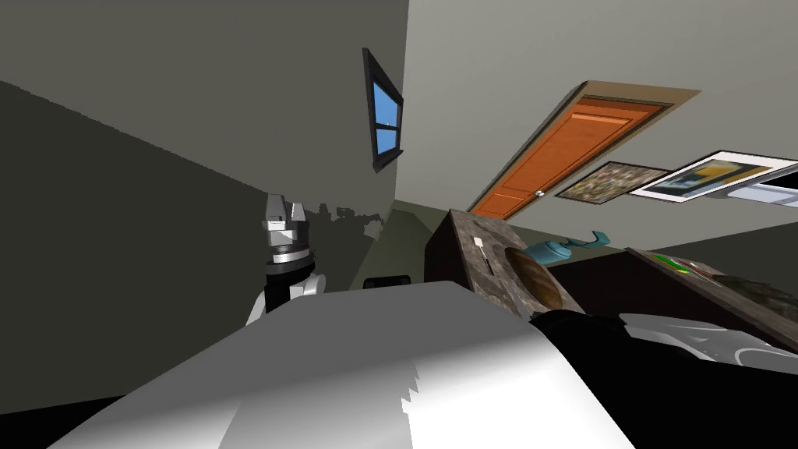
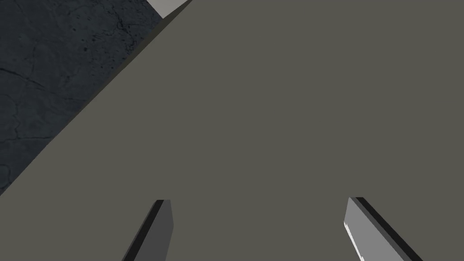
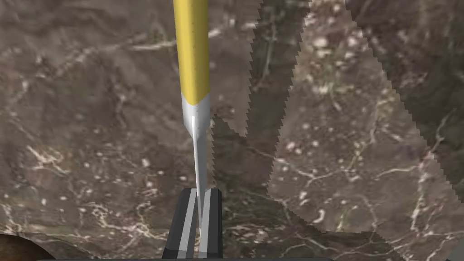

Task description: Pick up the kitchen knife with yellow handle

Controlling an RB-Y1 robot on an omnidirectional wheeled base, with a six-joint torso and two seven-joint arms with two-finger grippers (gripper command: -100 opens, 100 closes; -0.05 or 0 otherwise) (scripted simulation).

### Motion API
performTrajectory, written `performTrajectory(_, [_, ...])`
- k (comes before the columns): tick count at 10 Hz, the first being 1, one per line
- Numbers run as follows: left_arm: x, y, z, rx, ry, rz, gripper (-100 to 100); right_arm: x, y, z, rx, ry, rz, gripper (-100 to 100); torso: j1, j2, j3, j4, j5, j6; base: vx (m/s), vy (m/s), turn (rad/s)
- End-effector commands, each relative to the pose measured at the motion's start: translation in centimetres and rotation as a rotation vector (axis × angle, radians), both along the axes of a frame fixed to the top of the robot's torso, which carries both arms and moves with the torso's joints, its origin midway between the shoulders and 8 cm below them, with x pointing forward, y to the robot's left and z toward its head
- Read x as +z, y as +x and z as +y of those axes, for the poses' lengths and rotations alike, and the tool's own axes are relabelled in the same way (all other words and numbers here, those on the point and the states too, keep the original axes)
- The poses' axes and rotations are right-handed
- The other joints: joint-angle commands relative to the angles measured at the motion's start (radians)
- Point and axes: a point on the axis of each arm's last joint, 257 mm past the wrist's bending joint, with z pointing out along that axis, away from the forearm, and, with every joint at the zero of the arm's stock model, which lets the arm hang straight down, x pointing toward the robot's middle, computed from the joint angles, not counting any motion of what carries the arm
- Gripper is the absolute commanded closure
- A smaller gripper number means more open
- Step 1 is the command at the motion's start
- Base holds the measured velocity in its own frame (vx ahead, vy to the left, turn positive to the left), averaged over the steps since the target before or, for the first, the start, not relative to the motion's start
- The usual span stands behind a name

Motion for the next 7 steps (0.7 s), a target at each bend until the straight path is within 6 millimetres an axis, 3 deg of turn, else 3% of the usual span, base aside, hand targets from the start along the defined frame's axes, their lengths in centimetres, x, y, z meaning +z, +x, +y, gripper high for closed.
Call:
performTrajectory(1, [0.0,0.0,0.0,0.000,0.000,0.000,0,0.0,0.0,0.0,0.000,0.000,0.000,100,0.000,0.000,0.000,0.000,0.000,0.000,0.000,0.000,0.000])
performTrajectory(2, [0.0,0.0,0.0,0.000,0.000,0.000,0,0.0,0.0,0.0,0.000,0.000,0.000,0,0.000,0.000,0.000,0.000,0.000,0.000,0.000,0.000,0.000])
performTrajectory(3, [0.0,0.0,0.0,0.000,0.000,0.000,0,0.0,0.9,0.0,0.073,0.010,-0.001,100,0.000,0.000,0.000,0.000,0.000,0.000,0.126,-0.057,-0.351])
performTrajectory(7, [0.0,0.0,0.0,0.000,0.000,0.000,0,0.1,3.0,0.0,0.228,0.029,-0.007,100,-0.004,-0.013,-0.008,-0.003,-0.001,0.002,0.232,-0.048,-0.442])
